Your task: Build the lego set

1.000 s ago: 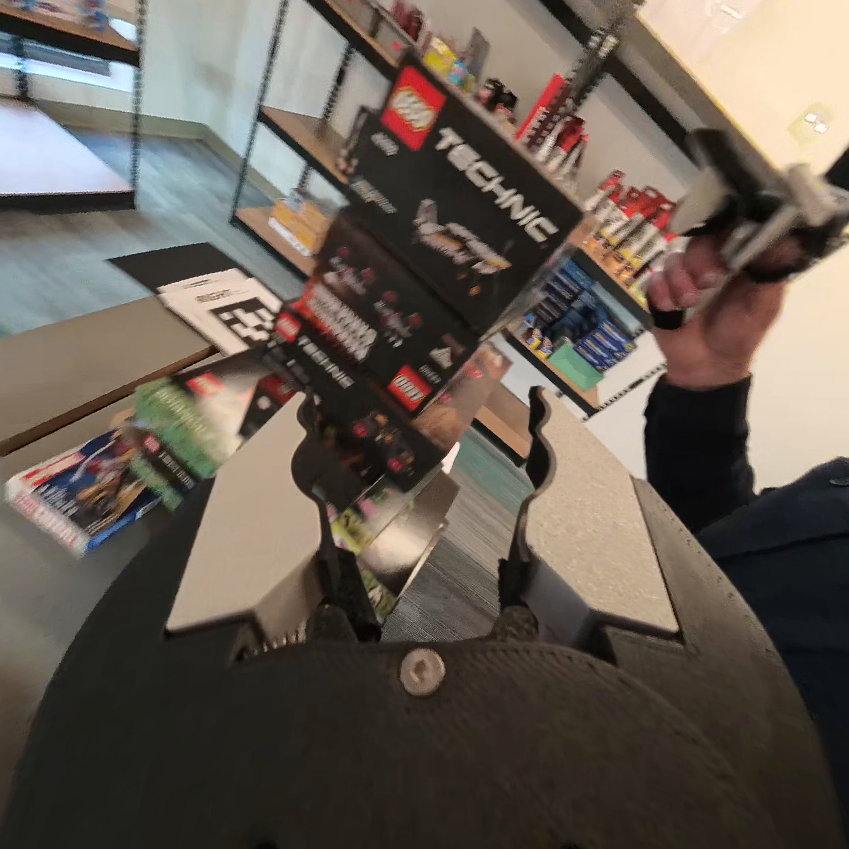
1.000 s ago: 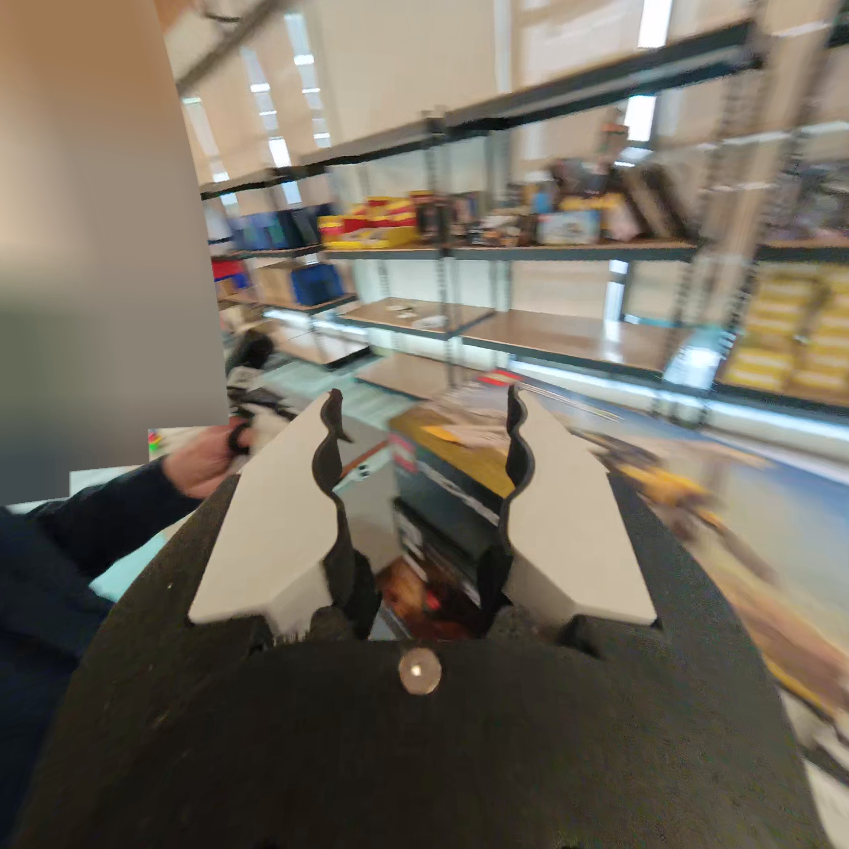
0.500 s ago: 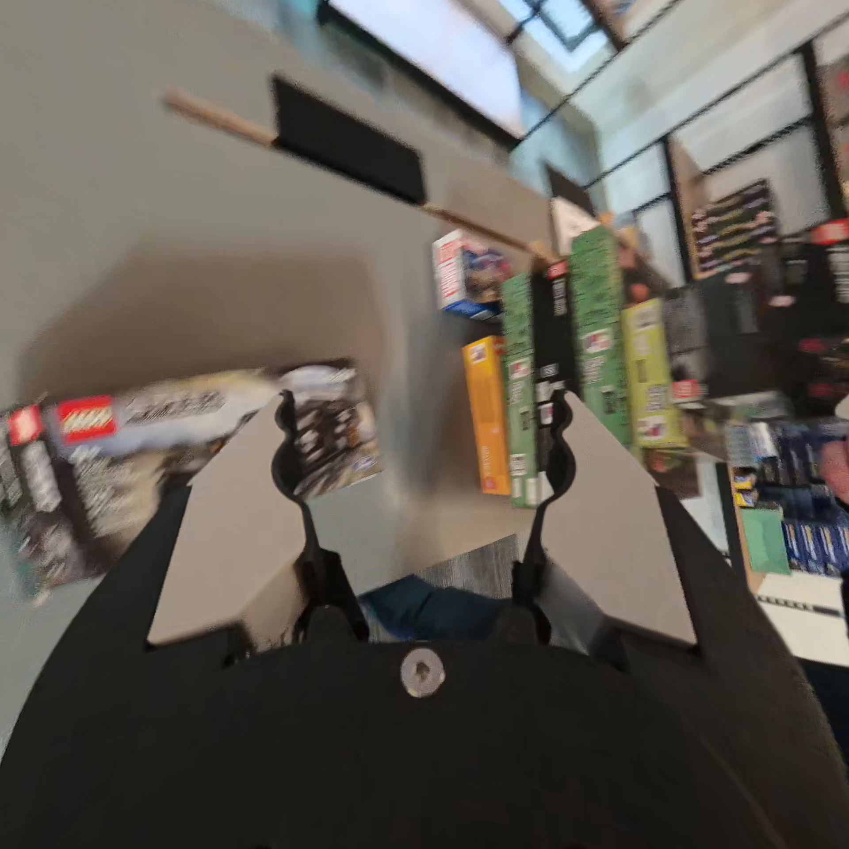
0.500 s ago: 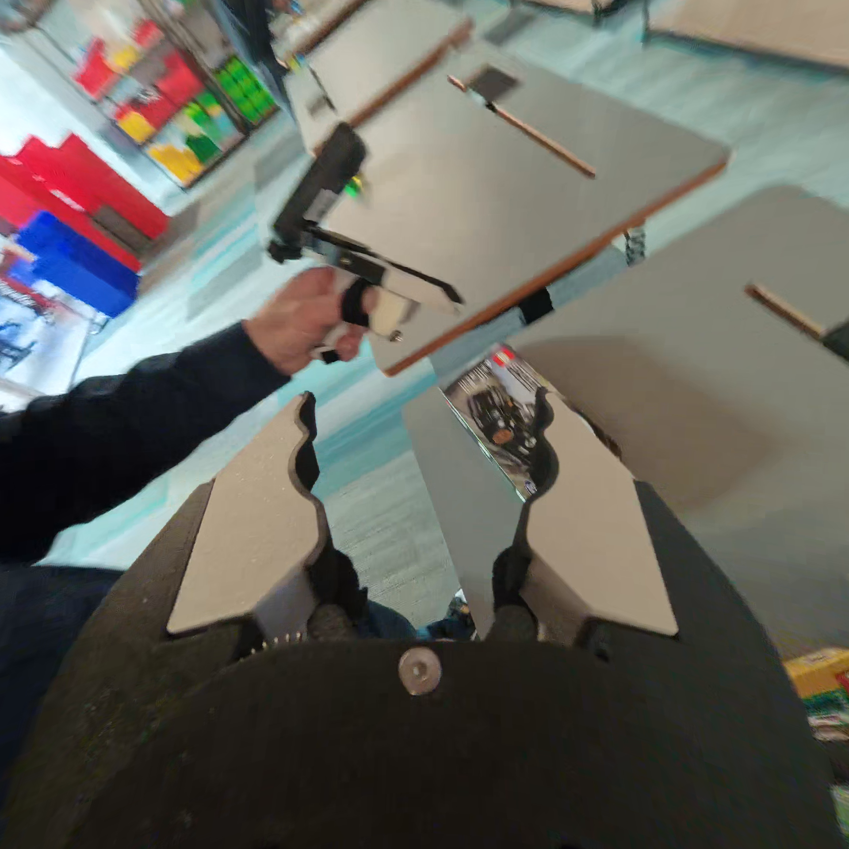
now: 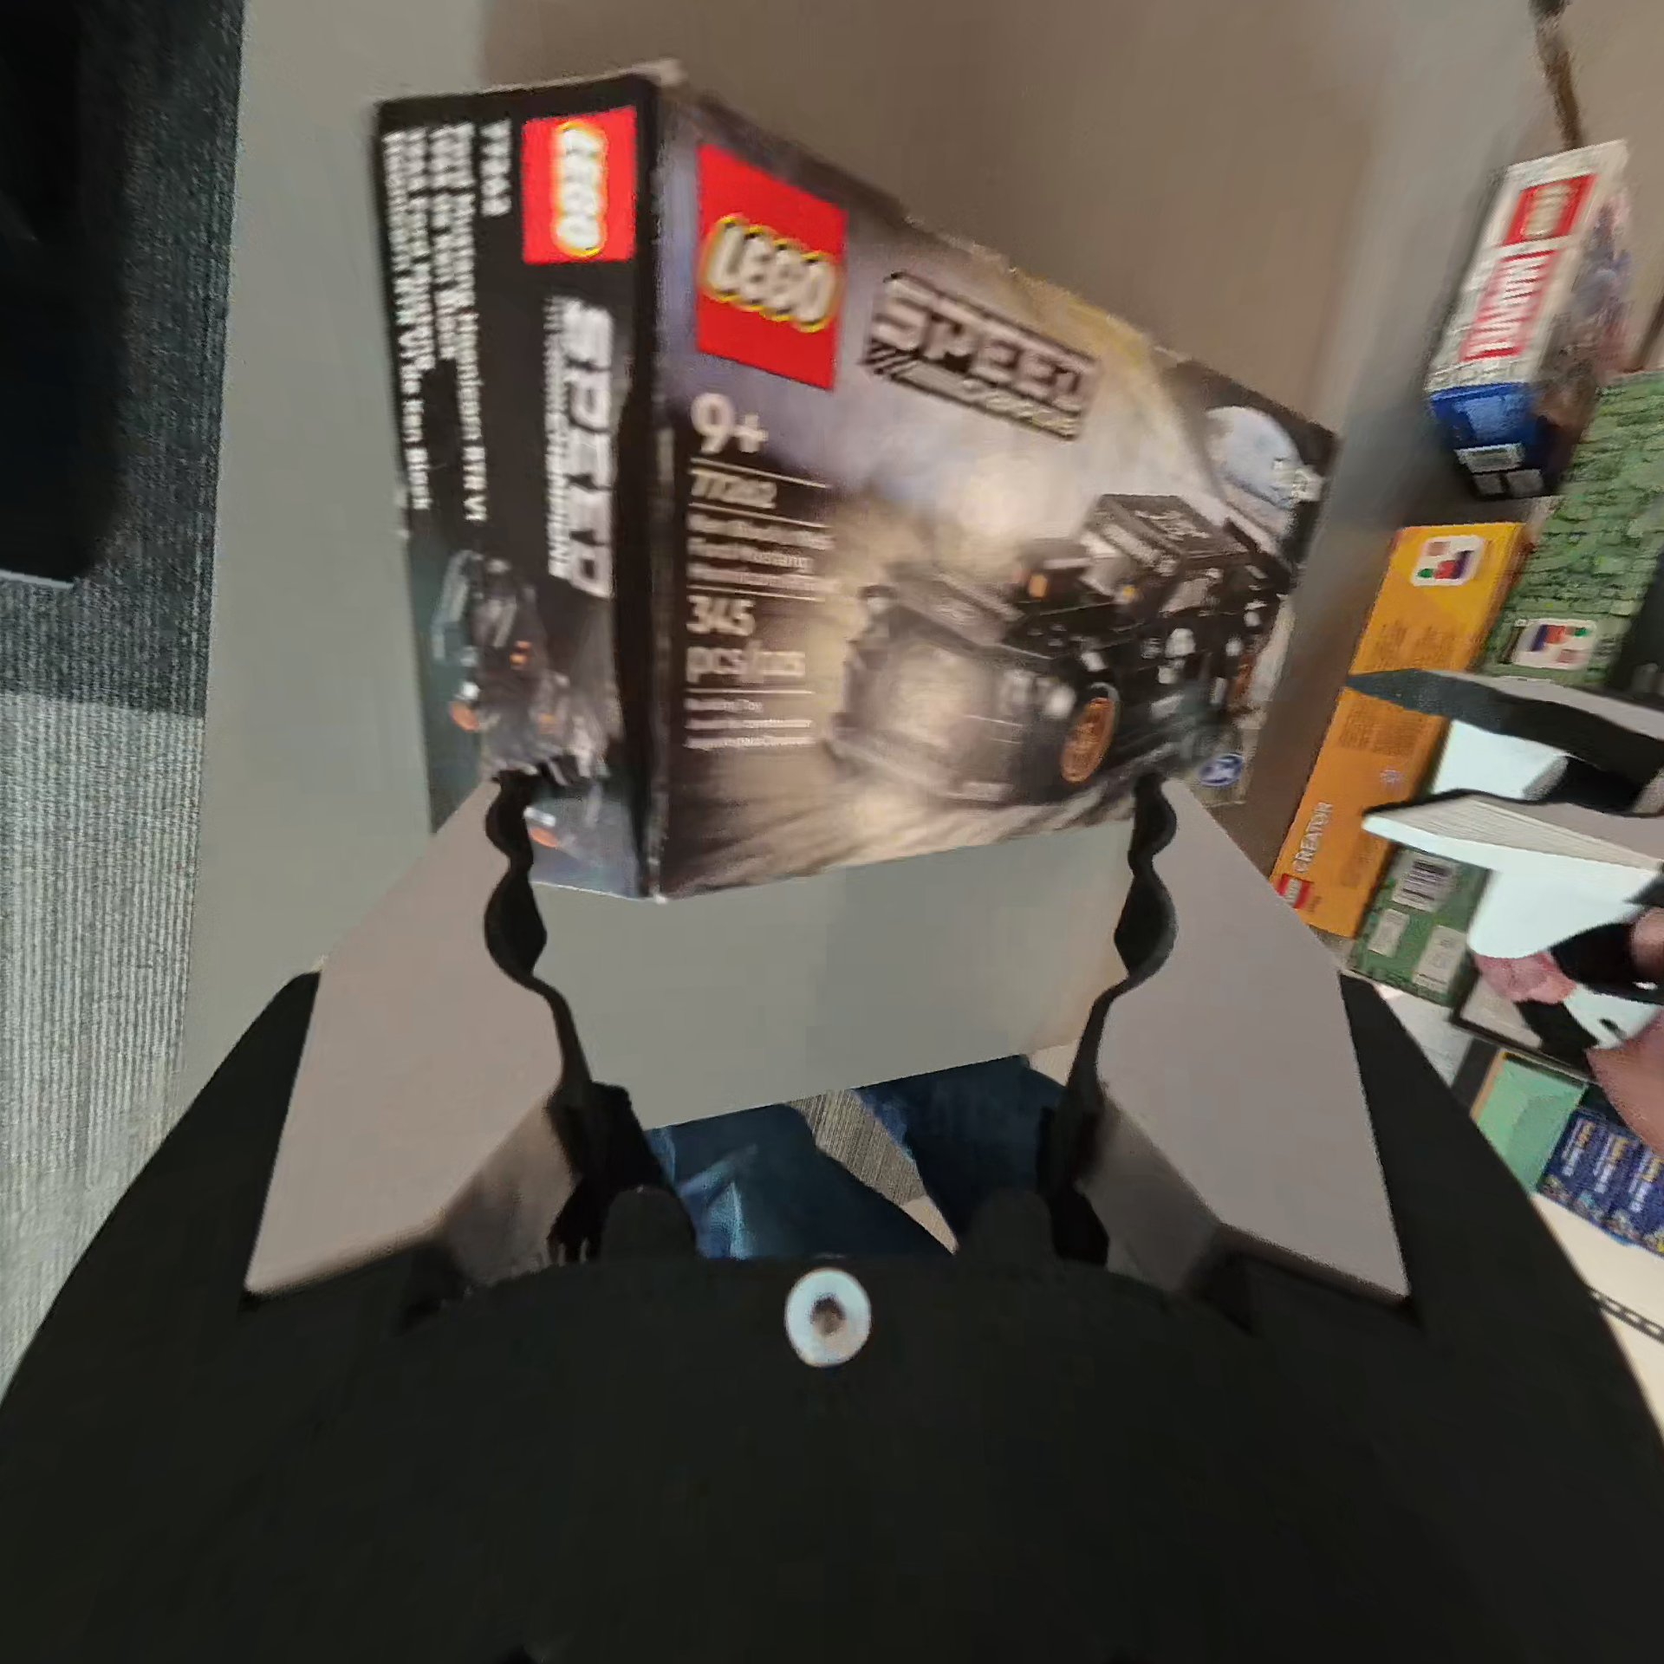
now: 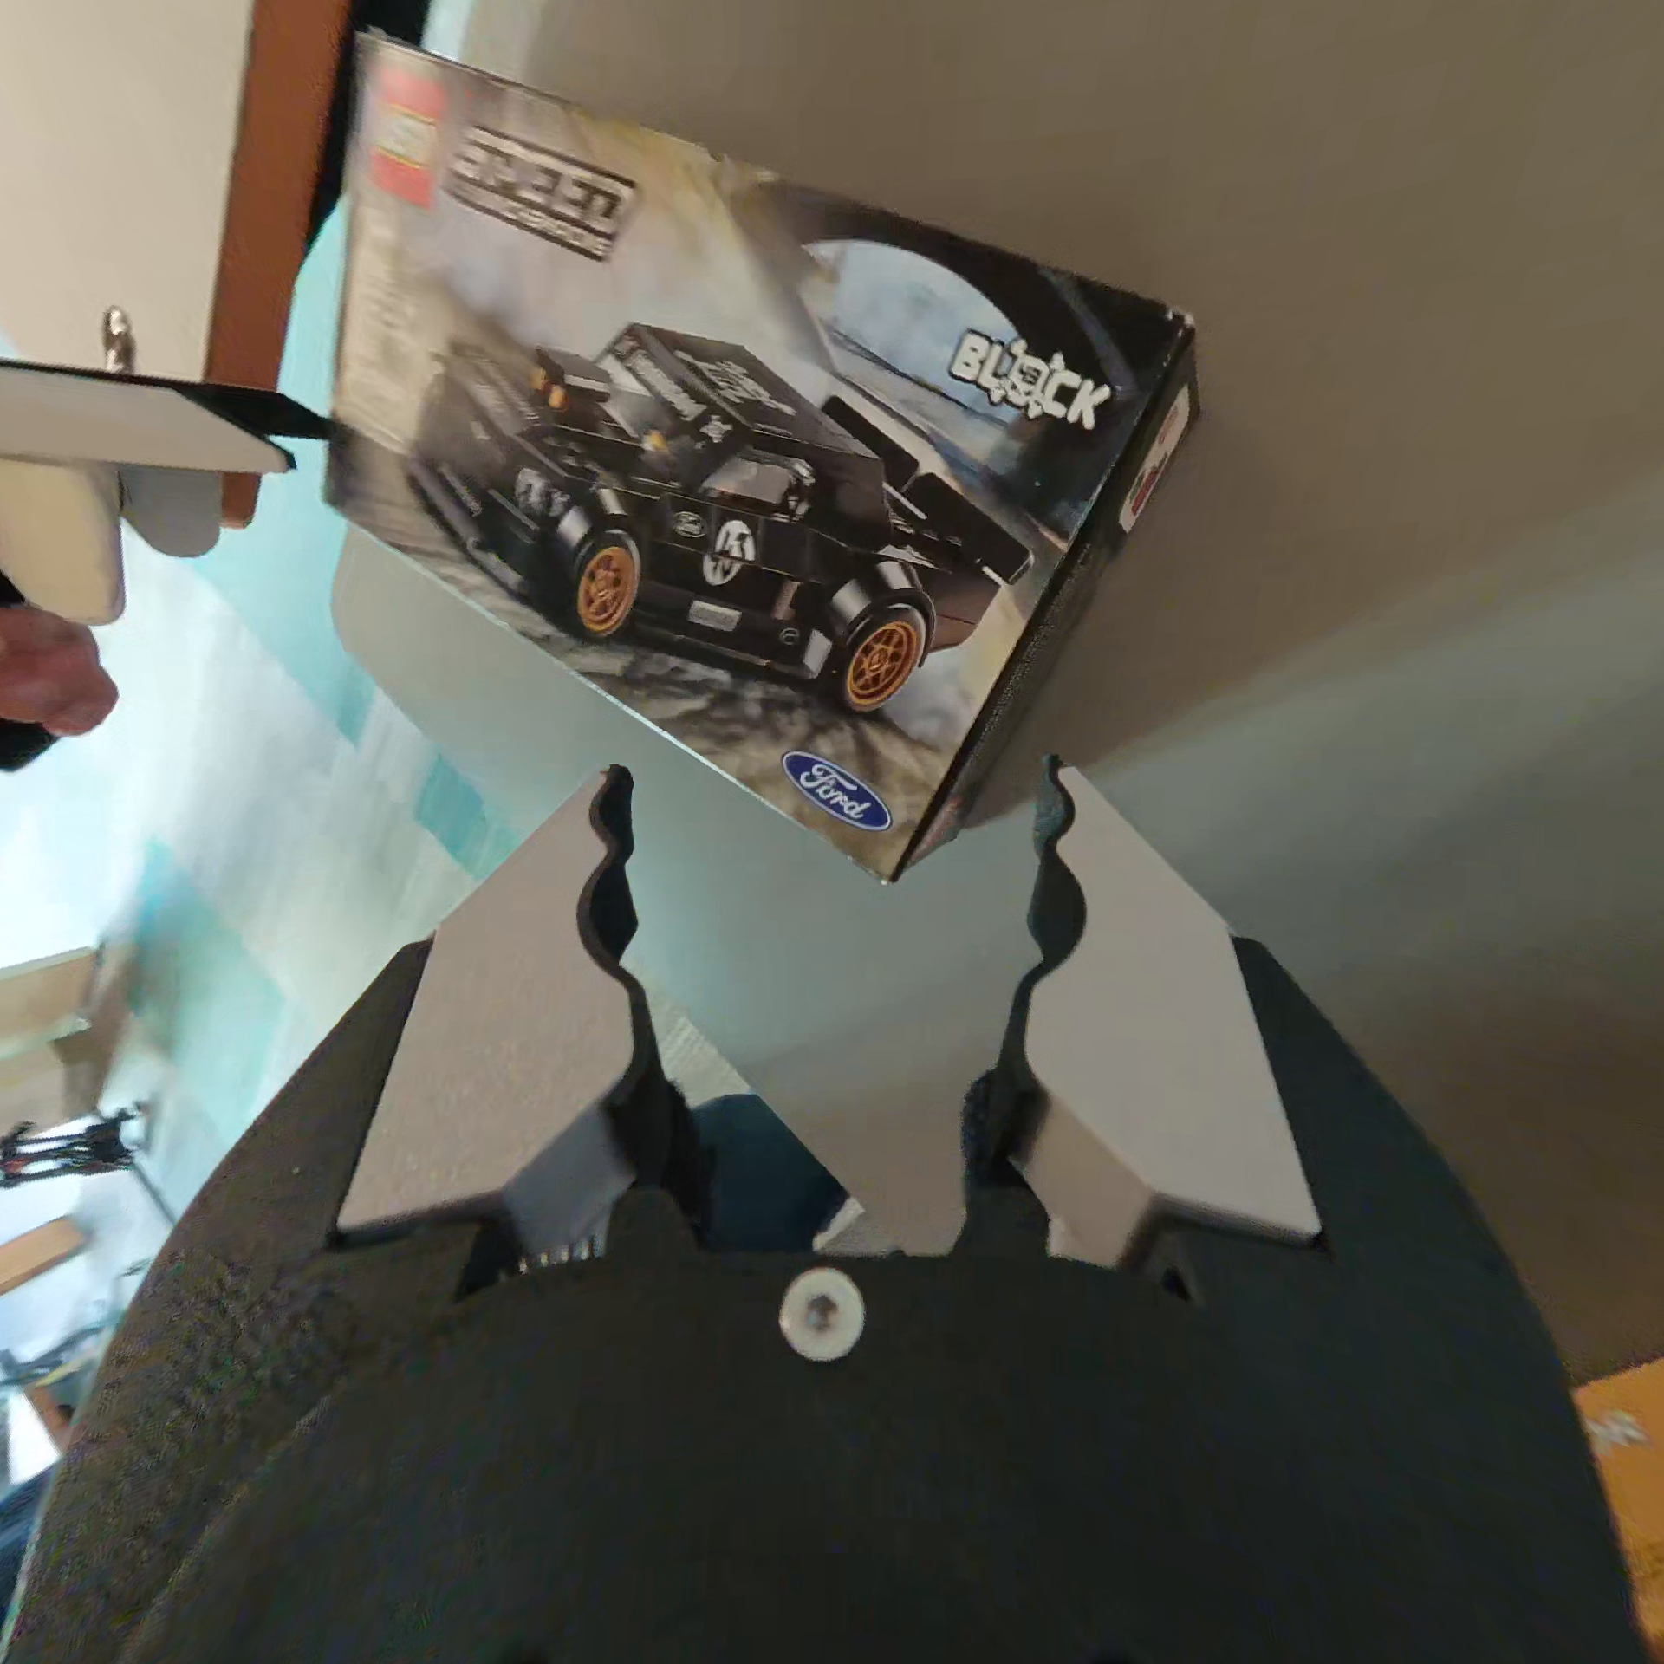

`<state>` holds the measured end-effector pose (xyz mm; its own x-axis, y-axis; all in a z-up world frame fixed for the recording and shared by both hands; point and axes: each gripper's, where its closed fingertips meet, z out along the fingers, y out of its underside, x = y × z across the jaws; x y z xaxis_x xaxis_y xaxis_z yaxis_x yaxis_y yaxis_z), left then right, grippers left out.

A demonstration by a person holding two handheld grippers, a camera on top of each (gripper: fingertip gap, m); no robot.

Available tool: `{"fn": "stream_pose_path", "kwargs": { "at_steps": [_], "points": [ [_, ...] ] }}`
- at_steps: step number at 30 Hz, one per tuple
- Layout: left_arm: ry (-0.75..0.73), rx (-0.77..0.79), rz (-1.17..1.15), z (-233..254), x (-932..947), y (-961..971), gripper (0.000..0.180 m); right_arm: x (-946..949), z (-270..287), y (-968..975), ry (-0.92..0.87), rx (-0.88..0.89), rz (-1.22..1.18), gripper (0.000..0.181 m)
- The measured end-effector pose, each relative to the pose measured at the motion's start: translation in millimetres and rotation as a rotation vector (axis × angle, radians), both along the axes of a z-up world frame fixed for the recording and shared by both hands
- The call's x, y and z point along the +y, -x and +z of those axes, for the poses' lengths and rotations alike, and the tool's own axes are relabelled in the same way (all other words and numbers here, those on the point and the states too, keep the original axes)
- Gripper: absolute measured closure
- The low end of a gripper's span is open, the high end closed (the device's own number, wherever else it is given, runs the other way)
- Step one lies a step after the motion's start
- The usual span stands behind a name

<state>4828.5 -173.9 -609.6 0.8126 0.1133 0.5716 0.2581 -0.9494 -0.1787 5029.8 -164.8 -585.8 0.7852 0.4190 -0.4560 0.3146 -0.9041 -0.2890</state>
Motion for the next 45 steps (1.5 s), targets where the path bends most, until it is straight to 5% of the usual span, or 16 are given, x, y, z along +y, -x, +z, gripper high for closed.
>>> {"fn": "stream_pose_path", "kwargs": {
  "at_steps": [6, 11, 15, 30, 33, 40, 45],
  "points": [
    [0.101, -0.052, -0.055, -31.1, -3.0, -9.6, 0.051, -11.7, -40.7, 14.6, 0.213, 0.078, -0.087, 0.095],
    [0.134, -0.049, -0.141, -39.3, -8.4, -17.2, 0.058, -14.5, -56.3, 10.5, 0.208, 0.020, -0.047, 0.106],
    [0.117, -0.095, -0.068, -38.2, -0.6, -11.9, 0.068, -15.3, -61.5, 14.9, 0.271, 0.063, -0.072, 0.094],
    [-0.021, -0.132, -0.026, 8.0, -5.7, -26.4, 0.076, -7.5, -6.2, 3.7, 0.128, 0.007, -0.068, 0.091],
    [-0.078, -0.095, -0.010, 28.3, 0.7, -22.4, 0.083, -7.7, 5.4, -3.3, 0.071, -0.085, -0.004, 0.108],
    [-0.002, -0.116, -0.085, 16.9, -22.1, -37.0, 0.071, -34.1, -9.8, -13.0, 0.176, -0.069, 0.018, 0.106],
    [0.045, -0.180, -0.061, 2.5, -39.5, -34.9, 0.085, -65.2, -38.9, -26.0, 0.219, -0.044, -0.009, 0.098]
  ]
}}
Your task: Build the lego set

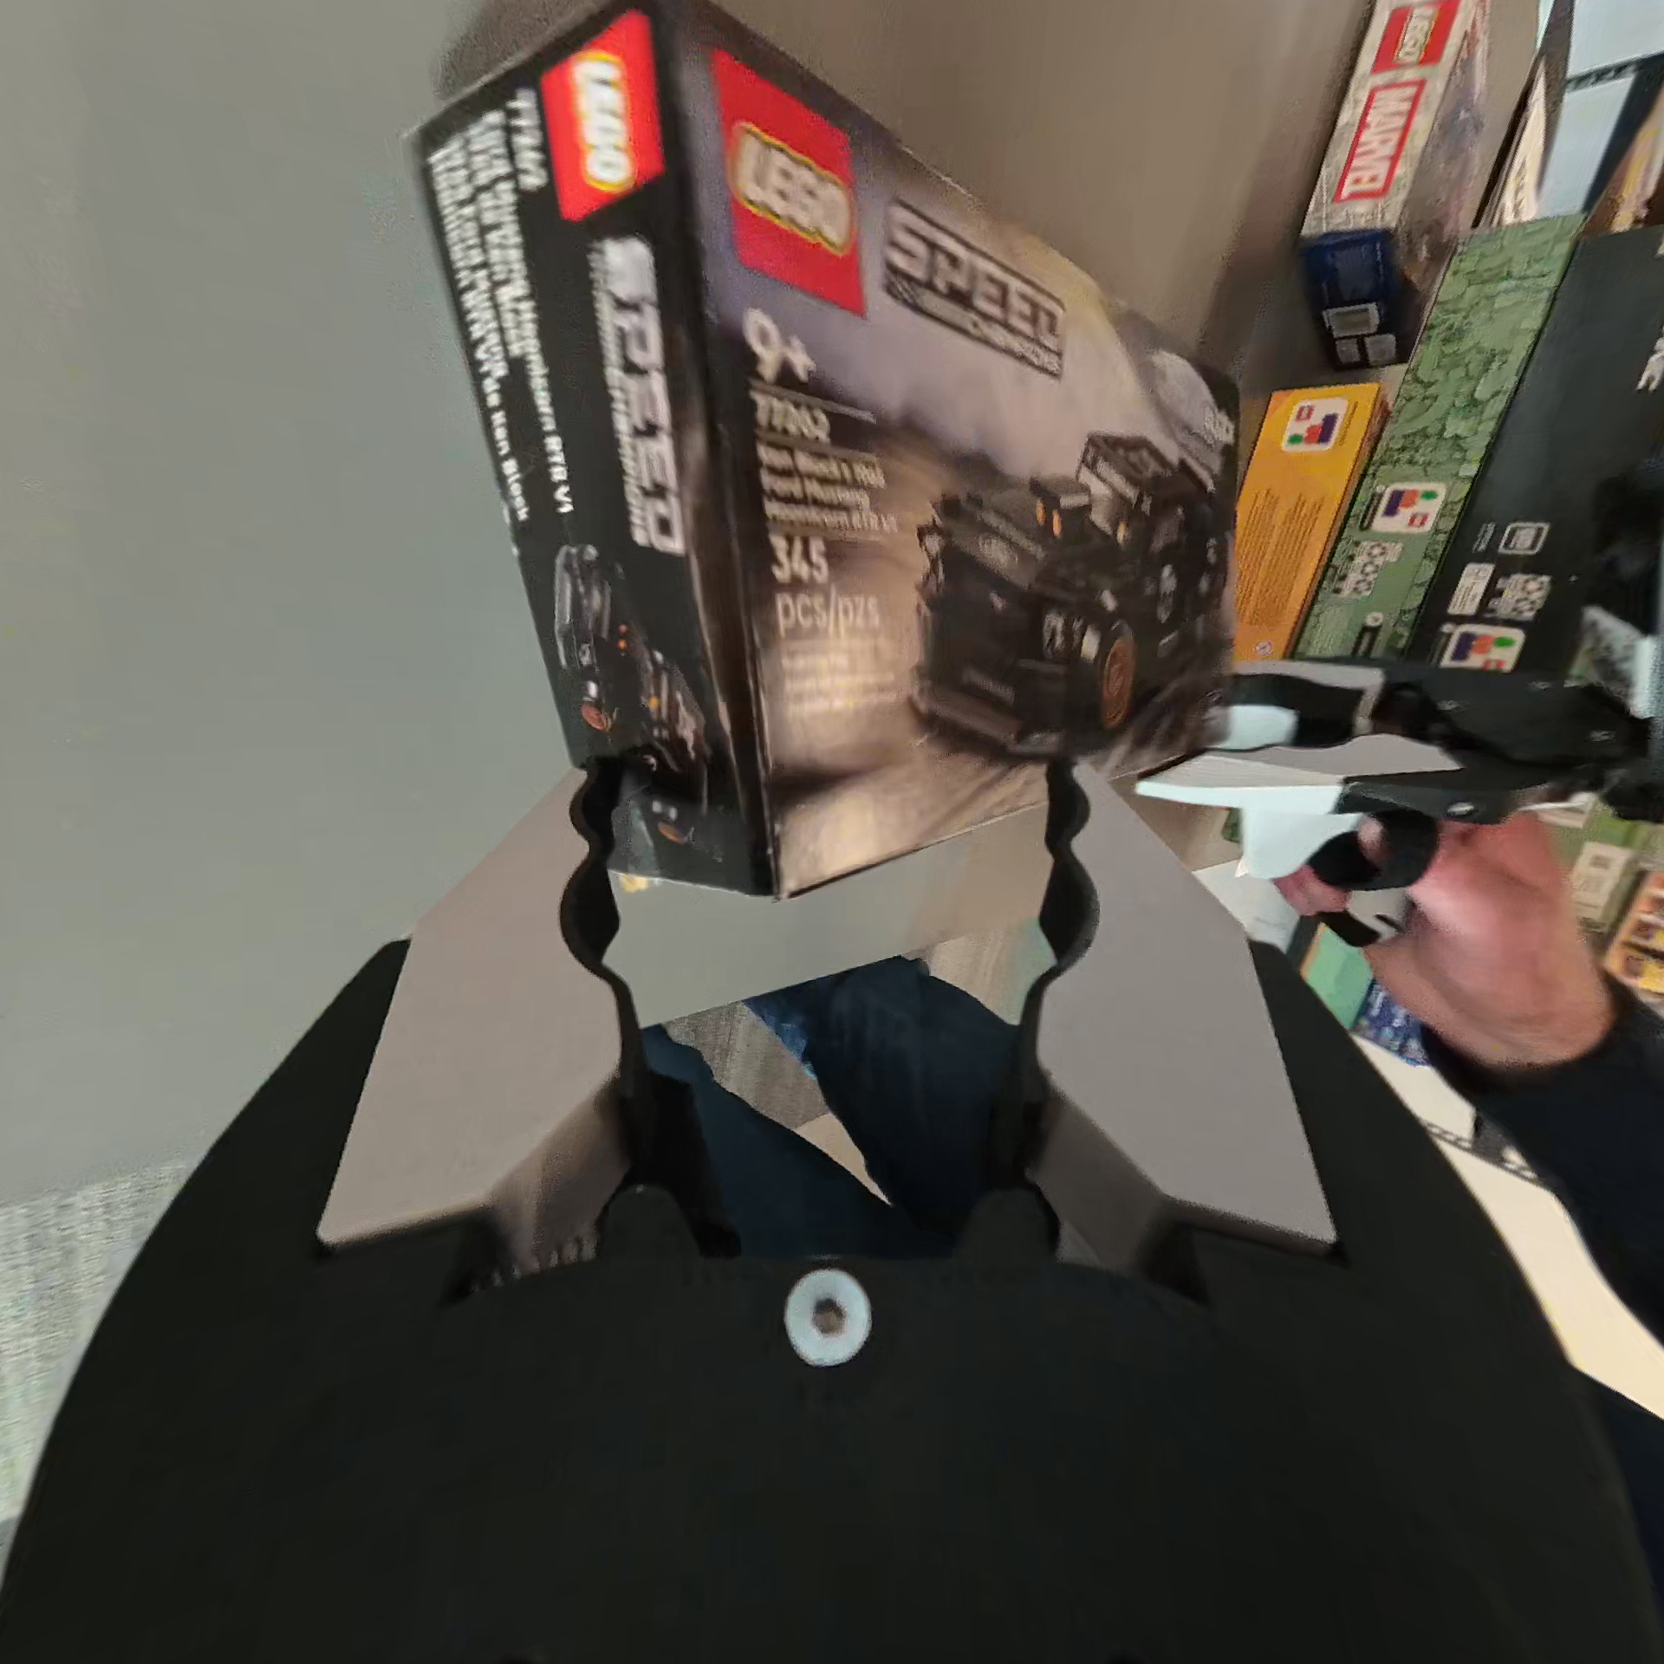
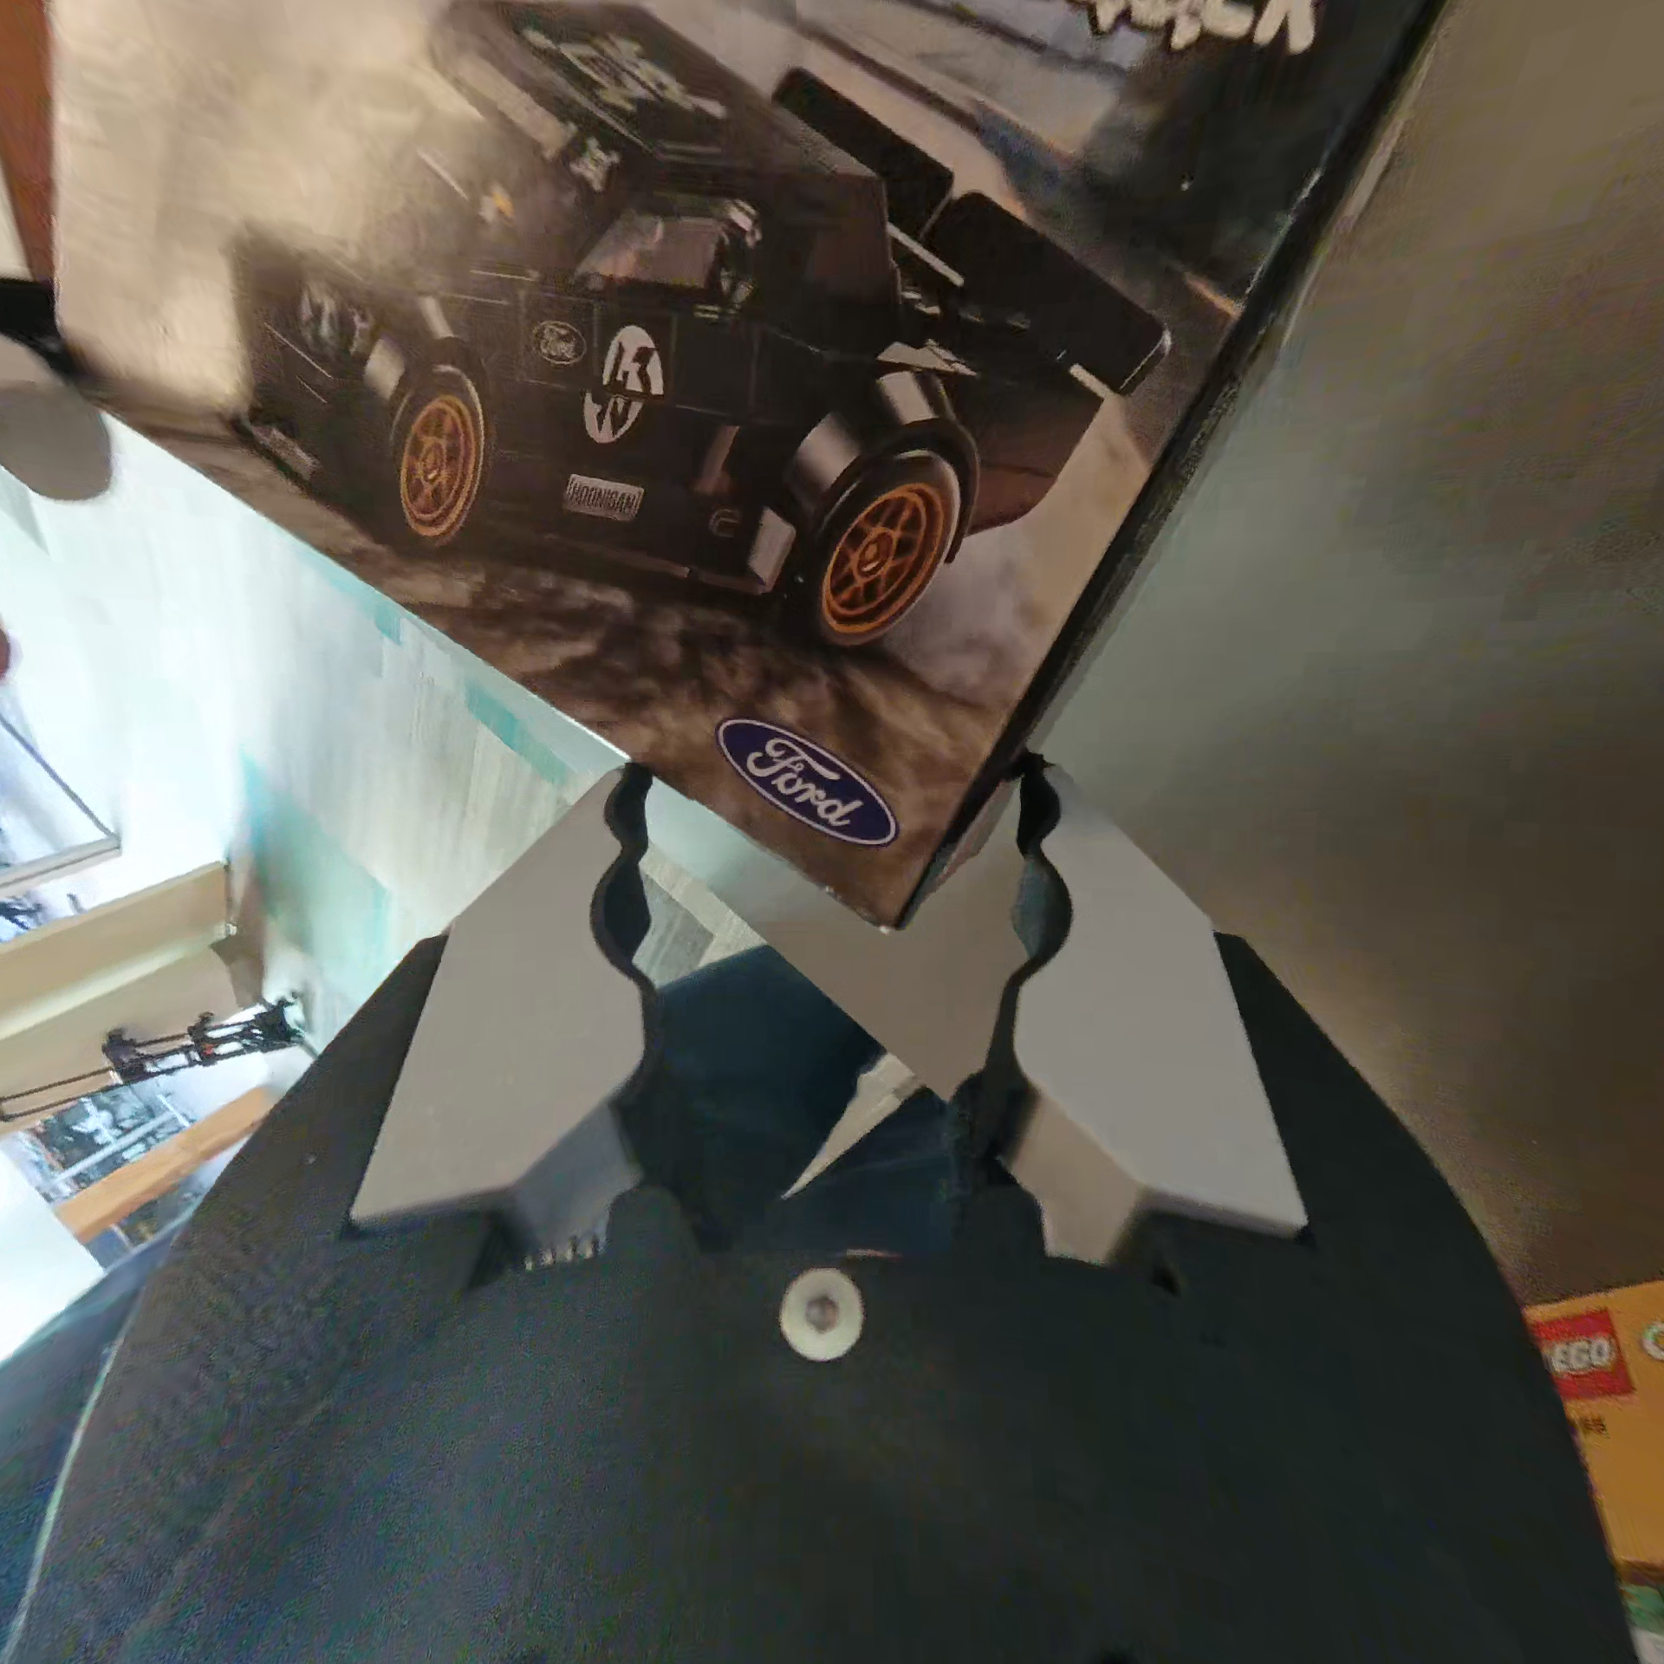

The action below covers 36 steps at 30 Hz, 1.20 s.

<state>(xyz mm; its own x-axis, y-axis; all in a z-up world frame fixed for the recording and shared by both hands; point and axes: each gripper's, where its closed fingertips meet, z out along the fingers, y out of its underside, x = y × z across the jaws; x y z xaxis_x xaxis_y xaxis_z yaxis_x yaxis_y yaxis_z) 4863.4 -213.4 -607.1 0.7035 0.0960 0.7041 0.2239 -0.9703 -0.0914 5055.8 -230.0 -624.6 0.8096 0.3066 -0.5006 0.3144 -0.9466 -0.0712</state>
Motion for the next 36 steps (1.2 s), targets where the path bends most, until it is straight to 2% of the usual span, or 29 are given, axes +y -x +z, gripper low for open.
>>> {"fn": "stream_pose_path", "kwargs": {
  "at_steps": [2, 4, 6, 10, 12, 14, 19, 25, 29, 36],
  "points": [
    [0.009, -0.050, 0.027, -5.0, -0.4, 2.8, 0.094, 1.6, -6.4, -7.2, 0.001, 0.031, -0.081, 0.103],
    [0.010, -0.031, 0.012, -13.7, 0.4, 8.1, 0.094, 10.1, -5.6, -8.9, 0.010, 0.106, -0.169, 0.103],
    [0.015, -0.022, -0.026, -21.5, 2.1, 6.5, 0.092, 18.9, -11.7, -14.4, -0.011, 0.097, -0.175, 0.113],
    [0.063, -0.016, -0.085, -38.6, 5.3, -2.8, 0.087, 27.7, -22.9, -2.9, 0.031, 0.124, -0.182, 0.094],
    [0.068, -0.031, -0.070, -41.7, 10.4, -5.2, 0.098, 28.0, -27.2, 2.4, 0.045, 0.115, -0.175, 0.086],
    [0.074, -0.070, -0.028, -39.4, 16.7, -6.4, 0.096, 30.0, -25.6, 4.8, 0.041, 0.114, -0.178, 0.087],
    [0.041, -0.022, -0.098, -33.9, 8.9, -14.2, 0.085, 27.8, -13.7, 5.0, 0.002, 0.094, -0.158, 0.088],
    [-0.076, -0.069, -0.027, 6.4, 15.8, -13.8, 0.095, 46.1, 30.7, 1.9, -0.115, 0.117, -0.165, 0.089],
    [-0.155, -0.080, 0.000, 38.6, 26.3, -11.9, 0.094, 61.2, 72.5, 6.1, -0.237, 0.096, -0.130, 0.089],
    [-0.352, -0.143, 0.027, 122.0, 66.0, -11.3, 0.096, 93.7, 165.3, 6.0, -0.467, 0.087, -0.126, 0.089]
  ]
}}
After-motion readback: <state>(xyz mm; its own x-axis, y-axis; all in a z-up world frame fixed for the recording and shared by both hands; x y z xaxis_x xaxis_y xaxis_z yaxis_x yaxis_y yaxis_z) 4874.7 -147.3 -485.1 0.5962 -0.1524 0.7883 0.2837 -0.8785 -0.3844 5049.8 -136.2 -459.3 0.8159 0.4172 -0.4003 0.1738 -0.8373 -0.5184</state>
